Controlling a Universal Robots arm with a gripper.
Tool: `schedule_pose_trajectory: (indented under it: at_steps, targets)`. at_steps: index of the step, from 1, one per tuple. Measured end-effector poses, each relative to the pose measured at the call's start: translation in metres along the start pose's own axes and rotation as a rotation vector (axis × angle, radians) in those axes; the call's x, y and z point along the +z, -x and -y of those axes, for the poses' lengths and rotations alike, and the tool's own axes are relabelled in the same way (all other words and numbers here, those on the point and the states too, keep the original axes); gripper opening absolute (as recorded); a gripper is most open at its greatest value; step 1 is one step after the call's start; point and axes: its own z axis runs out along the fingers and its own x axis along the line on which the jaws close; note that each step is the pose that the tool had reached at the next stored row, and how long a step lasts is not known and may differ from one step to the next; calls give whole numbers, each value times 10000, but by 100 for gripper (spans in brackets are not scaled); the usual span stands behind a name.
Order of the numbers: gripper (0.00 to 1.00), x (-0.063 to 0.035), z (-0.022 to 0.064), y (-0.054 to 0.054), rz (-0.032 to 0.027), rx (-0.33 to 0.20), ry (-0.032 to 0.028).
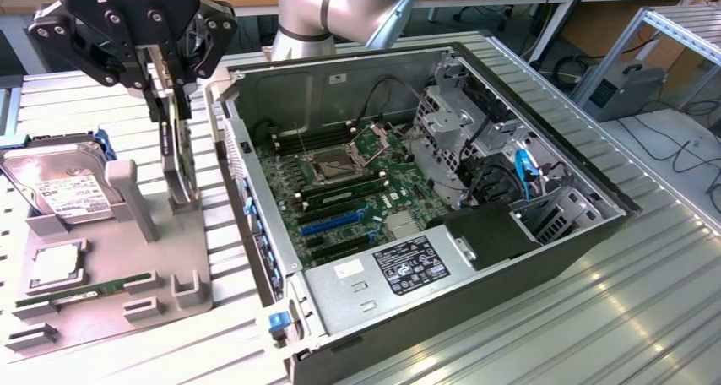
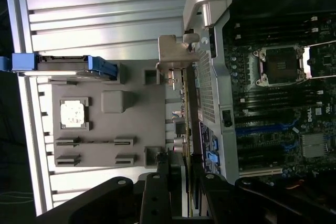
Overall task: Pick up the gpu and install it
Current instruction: 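Pick up the gpu and move the gpu toward the slot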
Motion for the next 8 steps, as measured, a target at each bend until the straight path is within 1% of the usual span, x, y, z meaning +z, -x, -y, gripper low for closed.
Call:
schedule_pose_trajectory:
  at_steps: [8]
  targets:
    - [27,2,-4,48,3,-1,-27]
